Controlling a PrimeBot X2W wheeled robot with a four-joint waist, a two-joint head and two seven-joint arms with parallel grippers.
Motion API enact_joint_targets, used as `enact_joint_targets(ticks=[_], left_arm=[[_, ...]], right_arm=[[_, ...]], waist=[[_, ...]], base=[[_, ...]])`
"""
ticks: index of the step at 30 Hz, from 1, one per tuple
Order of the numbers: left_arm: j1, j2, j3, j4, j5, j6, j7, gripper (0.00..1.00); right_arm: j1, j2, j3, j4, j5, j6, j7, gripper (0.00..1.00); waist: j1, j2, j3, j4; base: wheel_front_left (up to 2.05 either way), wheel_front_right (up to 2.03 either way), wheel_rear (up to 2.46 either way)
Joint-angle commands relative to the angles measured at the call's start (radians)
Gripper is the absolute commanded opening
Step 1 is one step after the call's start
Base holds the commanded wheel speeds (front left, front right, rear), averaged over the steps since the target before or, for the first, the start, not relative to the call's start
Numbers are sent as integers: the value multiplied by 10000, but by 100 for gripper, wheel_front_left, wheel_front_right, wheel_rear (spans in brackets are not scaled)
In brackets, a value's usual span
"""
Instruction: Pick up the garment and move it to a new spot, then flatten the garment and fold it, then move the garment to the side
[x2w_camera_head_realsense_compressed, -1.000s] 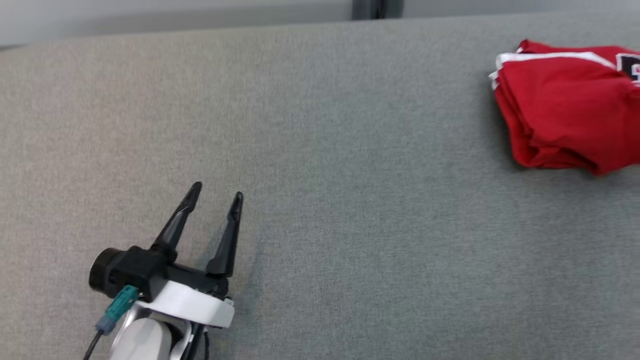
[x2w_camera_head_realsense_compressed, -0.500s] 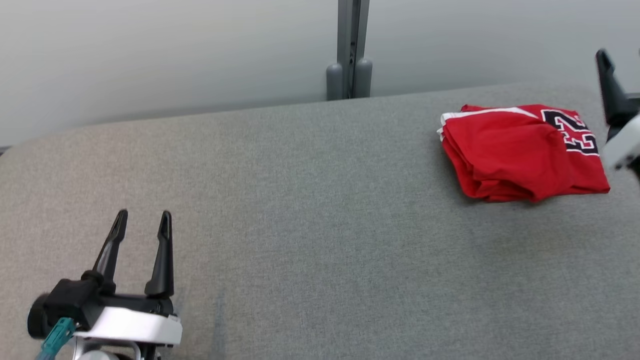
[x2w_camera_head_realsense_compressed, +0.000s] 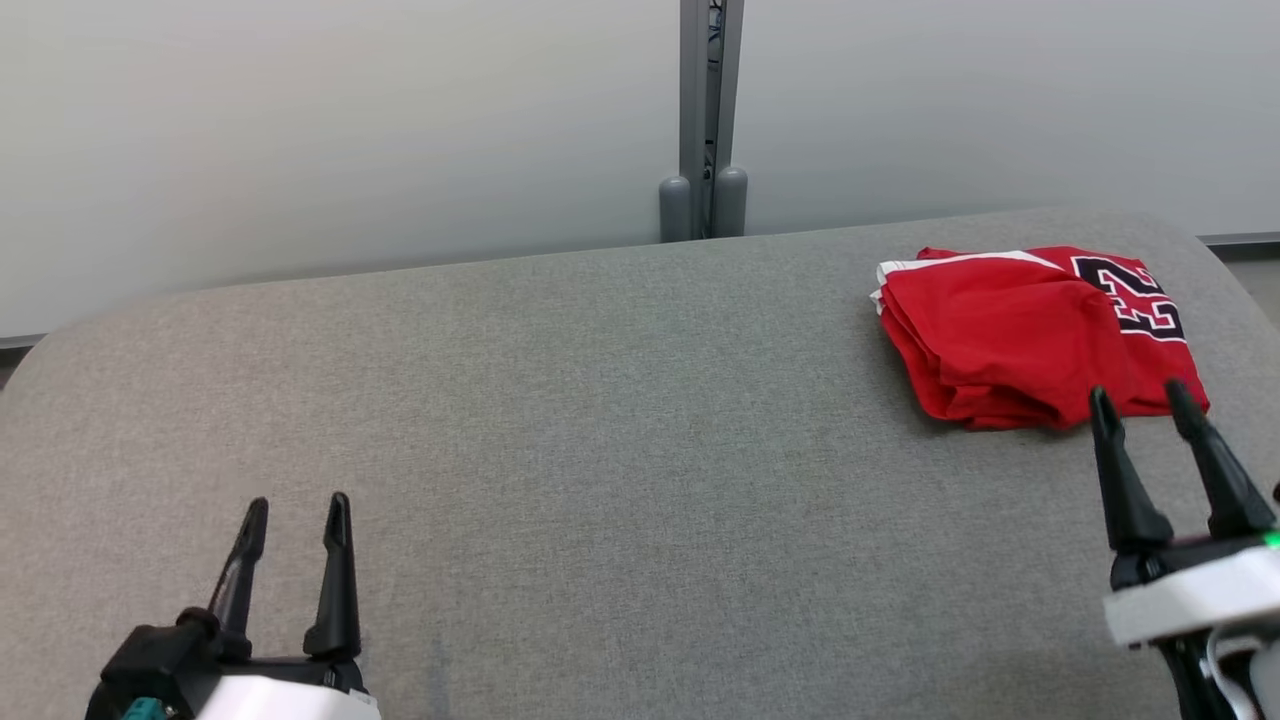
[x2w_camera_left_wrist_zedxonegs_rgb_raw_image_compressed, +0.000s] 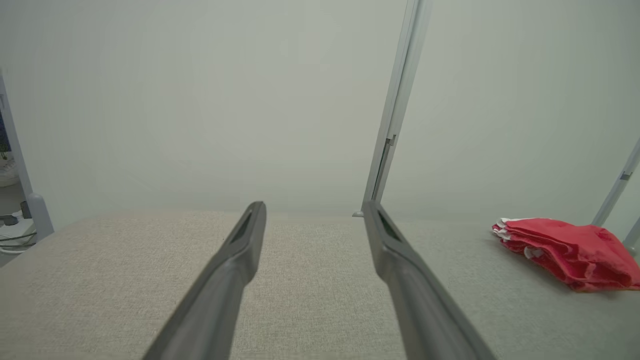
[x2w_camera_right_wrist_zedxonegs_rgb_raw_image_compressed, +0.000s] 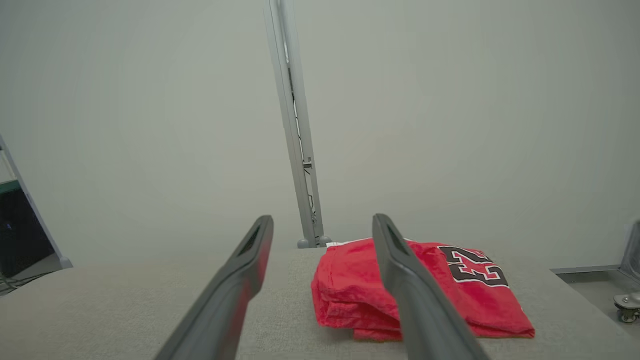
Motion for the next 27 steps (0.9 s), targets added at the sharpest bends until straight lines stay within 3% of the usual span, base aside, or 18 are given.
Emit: enact_joint_targets(ticks=[1, 9, 27], left_arm=[[102, -20, 23, 49, 77, 80, 3, 100], [218, -121, 37, 467, 240, 273, 3, 100], [26, -145, -31, 659, 314, 260, 4, 100]], right_arm=[[310, 142, -215, -326, -262, 3, -38, 100], [1445, 1031, -310, -994, -1006, 1, -37, 100], [1307, 1228, -139, -819, -1305, 1, -39, 100]], waist=[[0, -1, -20, 76], [0, -1, -57, 235], [0, -1, -68, 271]], base=[[0, 0, 0], [0, 0, 0], [0, 0, 0]])
